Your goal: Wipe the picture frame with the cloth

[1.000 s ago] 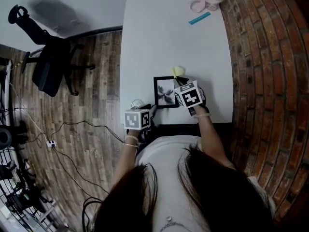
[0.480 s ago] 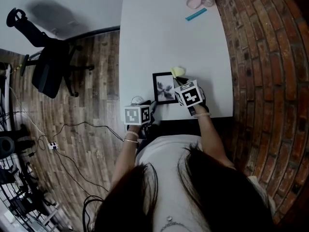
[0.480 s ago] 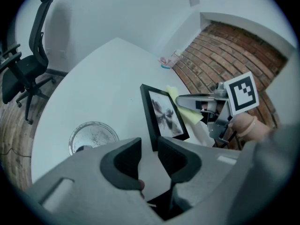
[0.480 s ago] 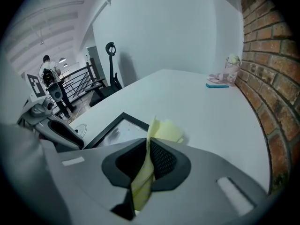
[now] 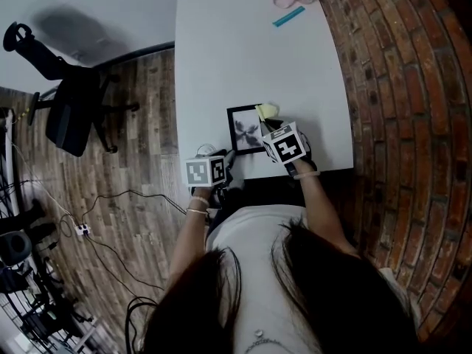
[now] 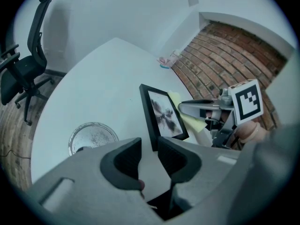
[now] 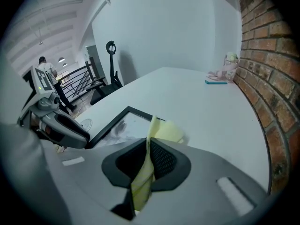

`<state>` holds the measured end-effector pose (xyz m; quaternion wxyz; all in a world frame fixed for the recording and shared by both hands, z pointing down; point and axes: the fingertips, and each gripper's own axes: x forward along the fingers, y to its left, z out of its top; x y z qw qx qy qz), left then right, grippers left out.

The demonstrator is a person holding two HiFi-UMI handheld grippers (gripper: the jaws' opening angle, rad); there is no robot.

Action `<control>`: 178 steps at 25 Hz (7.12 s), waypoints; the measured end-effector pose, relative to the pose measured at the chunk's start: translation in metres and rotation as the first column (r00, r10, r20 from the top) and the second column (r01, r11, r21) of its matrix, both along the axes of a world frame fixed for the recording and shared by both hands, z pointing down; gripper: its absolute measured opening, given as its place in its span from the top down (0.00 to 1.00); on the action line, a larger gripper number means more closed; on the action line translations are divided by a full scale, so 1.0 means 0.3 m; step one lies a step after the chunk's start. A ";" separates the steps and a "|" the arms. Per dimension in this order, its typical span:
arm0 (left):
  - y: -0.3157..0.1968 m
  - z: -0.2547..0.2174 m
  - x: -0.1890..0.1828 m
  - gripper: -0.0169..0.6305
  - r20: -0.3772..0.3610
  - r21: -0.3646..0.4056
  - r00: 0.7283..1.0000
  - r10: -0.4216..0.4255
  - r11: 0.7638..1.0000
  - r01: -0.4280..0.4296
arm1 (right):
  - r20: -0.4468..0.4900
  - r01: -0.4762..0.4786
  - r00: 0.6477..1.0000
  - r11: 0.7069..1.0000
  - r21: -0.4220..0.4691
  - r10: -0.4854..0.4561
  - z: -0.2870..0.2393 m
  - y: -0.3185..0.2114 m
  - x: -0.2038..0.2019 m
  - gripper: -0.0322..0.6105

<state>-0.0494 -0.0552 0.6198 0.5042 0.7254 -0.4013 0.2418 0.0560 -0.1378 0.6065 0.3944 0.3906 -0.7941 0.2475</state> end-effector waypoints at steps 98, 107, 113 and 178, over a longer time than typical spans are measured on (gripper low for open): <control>0.001 0.002 0.010 0.81 -0.025 0.036 0.999 0.020 0.999 -0.020 | 0.012 -0.018 1.000 1.000 0.001 0.018 -0.004 0.267 0.003 0.90; 0.001 0.002 0.014 0.81 -0.024 0.033 1.000 0.003 0.999 -0.003 | 0.020 0.049 0.999 0.999 -0.004 -0.049 -0.016 0.261 -0.030 0.90; 0.002 -0.001 0.011 0.81 -0.026 0.036 1.000 -0.005 0.999 0.006 | 0.049 0.113 0.993 0.993 -0.027 -0.112 -0.008 0.281 -0.087 0.90; 0.000 0.006 0.021 0.82 -0.048 0.050 0.999 -0.012 0.999 0.015 | -0.017 0.441 0.897 0.896 -0.038 -0.442 -0.002 0.177 -0.343 0.90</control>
